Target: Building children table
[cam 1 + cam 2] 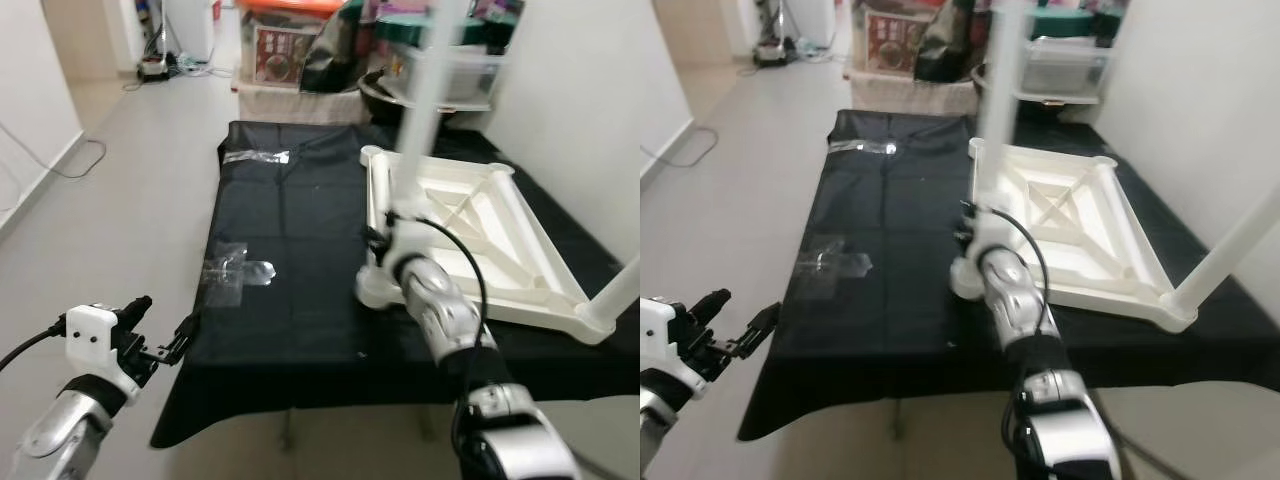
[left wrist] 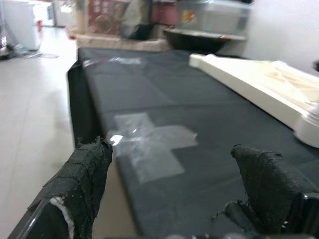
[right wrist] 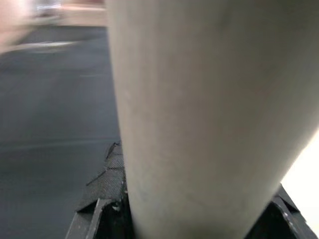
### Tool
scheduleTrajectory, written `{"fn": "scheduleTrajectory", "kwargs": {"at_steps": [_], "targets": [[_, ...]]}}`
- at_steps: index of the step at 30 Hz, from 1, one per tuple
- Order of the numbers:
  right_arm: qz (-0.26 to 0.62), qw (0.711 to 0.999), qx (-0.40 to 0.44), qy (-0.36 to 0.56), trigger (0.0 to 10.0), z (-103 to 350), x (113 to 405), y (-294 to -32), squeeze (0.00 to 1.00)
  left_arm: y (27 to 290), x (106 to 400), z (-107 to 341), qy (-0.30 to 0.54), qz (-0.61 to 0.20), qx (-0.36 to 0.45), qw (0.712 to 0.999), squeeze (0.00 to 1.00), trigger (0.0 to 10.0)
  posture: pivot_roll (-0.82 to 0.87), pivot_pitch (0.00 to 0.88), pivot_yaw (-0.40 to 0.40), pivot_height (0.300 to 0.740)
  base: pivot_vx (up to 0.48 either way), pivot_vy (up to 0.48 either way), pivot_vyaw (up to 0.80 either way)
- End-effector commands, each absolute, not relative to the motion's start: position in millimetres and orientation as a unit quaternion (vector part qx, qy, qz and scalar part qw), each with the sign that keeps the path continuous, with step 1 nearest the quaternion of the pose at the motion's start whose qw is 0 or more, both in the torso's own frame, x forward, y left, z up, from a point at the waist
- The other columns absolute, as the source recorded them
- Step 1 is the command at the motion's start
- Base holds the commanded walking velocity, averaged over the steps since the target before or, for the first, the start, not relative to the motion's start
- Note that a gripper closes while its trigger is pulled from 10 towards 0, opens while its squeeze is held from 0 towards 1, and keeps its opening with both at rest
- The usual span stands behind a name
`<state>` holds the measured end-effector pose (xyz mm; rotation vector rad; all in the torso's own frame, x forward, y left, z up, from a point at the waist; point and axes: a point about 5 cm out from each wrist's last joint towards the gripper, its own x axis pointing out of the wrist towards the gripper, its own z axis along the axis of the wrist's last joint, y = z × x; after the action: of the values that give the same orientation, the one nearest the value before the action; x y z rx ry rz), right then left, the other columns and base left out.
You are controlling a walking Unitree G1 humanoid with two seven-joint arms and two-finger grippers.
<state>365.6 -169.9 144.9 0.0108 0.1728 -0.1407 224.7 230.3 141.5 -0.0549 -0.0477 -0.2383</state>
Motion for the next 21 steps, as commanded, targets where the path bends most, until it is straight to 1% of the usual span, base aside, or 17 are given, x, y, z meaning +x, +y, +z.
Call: {"fn": "scheduleTrajectory", "kwargs": {"at_steps": [1, 2, 4, 6, 7, 9, 10, 11, 13, 14, 15, 16, 17, 18, 19, 20, 21], "targets": [[-0.174, 0.973, -0.045, 0.144, 0.0, 122.7, 347.1, -201.2, 0.00, 228.3, 224.4, 141.9, -0.022, -0.130, -0.027, 0.991, 0.00, 10.0, 0.05, 0.000, -0.115, 0.740, 0.000, 0.000, 0.00], [-0.174, 0.973, -0.045, 0.144, 0.0, 122.7, 347.1, -201.2, 0.00, 228.3, 224.4, 141.9, -0.022, -0.130, -0.027, 0.991, 0.00, 10.0, 0.05, 0.000, -0.115, 0.740, 0.000, 0.000, 0.00], [-0.217, 0.963, -0.054, 0.149, 0.0, 124.4, 333.3, -208.0, 0.00, 230.4, 224.4, 142.0, -0.021, -0.129, -0.027, 0.991, 0.00, 10.0, 0.05, 0.000, -0.111, 0.740, 0.000, 0.000, 0.00], [-0.217, 0.963, -0.054, 0.149, 0.0, 124.4, 333.3, -208.0, 0.00, 230.4, 224.4, 142.0, -0.021, -0.129, -0.027, 0.991, 0.00, 10.0, 0.05, 0.000, -0.111, 0.740, 0.000, 0.000, 0.00], [-0.171, 0.972, -0.040, 0.154, 10.0, 126.1, 332.8, -190.6, 0.00, 232.8, 225.2, 141.5, -0.021, -0.124, -0.026, 0.992, 0.00, 10.0, 0.05, 0.000, -0.108, 0.740, 0.000, 0.000, 0.00], [-0.171, 0.972, -0.040, 0.154, 10.0, 126.1, 332.8, -190.6, 0.00, 232.8, 225.2, 141.5, -0.021, -0.124, -0.026, 0.992, 0.00, 10.0, 0.05, 0.000, -0.108, 0.740, 0.000, 0.000, 0.00], [-0.140, 0.979, -0.030, 0.147, 10.0, 128.0, 335.0, -180.1, 0.00, 233.5, 225.7, 141.1, -0.021, -0.122, -0.025, 0.992, 0.00, 10.0, 0.05, 0.000, -0.108, 0.740, 0.000, 0.000, 0.00], [-0.107, 0.988, -0.013, 0.114, 10.0, 138.0, 339.5, -168.3, 1.00, 234.4, 226.4, 140.9, -0.020, -0.122, -0.025, 0.992, 0.00, 10.0, 0.06, 0.000, -0.109, 0.740, 0.000, 0.000, 0.00], [-0.107, 0.988, -0.013, 0.114, 10.0, 138.0, 339.5, -168.3, 1.00, 234.4, 226.4, 140.9, -0.020, -0.122, -0.025, 0.992, 0.00, 10.0, 0.06, 0.000, -0.109, 0.740, 0.000, 0.000, 0.00], [-0.062, 0.996, 0.009, 0.066, 10.0, 158.8, 349.0, -155.3, 1.00, 235.7, 227.0, 140.8, -0.018, -0.123, -0.023, 0.992, 0.00, 10.0, 0.06, 0.000, -0.109, 0.740, 0.000, 0.000, 0.00], [-0.039, 0.998, 0.021, 0.040, 10.0, 170.4, 353.6, -151.8, 0.00, 235.9, 227.1, 140.9, -0.018, -0.123, -0.023, 0.992, 0.00, 10.0, 0.06, 0.000, -0.109, 0.740, 0.000, 0.000, 0.00], [-0.039, 0.998, 0.021, 0.040, 10.0, 170.4, 353.6, -151.8, 0.00, 235.9, 227.1, 140.9, -0.018, -0.123, -0.023, 0.992, 0.00, 10.0, 0.06, 0.000, -0.109, 0.740, 0.000, 0.000, 0.00], [-0.011, 0.999, 0.035, 0.013, 10.0, 182.3, 357.9, -149.8, 0.00, 235.9, 227.0, 141.0, -0.018, -0.123, -0.023, 0.992, 0.00, 10.0, 0.06, 0.000, -0.109, 0.740, 0.000, 0.000, 0.00], [-0.011, 0.999, 0.035, 0.013, 10.0, 182.3, 357.9, -149.8, 0.00, 235.9, 227.0, 141.0, -0.018, -0.123, -0.023, 0.992, 0.00, 10.0, 0.06, 0.000, -0.109, 0.740, 0.000, 0.000, 0.00], [0.019, 0.998, 0.051, -0.013, 10.0, 193.7, 361.4, -148.8, 0.00, 235.9, 227.1, 140.9, -0.018, -0.123, -0.023, 0.992, 0.00, 10.0, 0.07, 0.000, -0.109, 0.740, 0.000, 0.000, 0.00], [0.019, 0.998, 0.051, -0.013, 10.0, 193.7, 361.4, -148.8, 0.00, 235.9, 227.1, 140.9, -0.018, -0.123, -0.023, 0.992, 0.00, 10.0, 0.07, 0.000, -0.109, 0.740, 0.000, 0.000, 0.00], [0.128, 0.986, 0.087, -0.058, 10.0, 215.3, 361.8, -143.4, 0.00, 235.7, 227.5, 140.9, -0.018, -0.123, -0.023, 0.992, 0.00, 10.0, 0.07, 0.000, -0.101, 0.740, 0.000, 0.000, 0.00]]}}
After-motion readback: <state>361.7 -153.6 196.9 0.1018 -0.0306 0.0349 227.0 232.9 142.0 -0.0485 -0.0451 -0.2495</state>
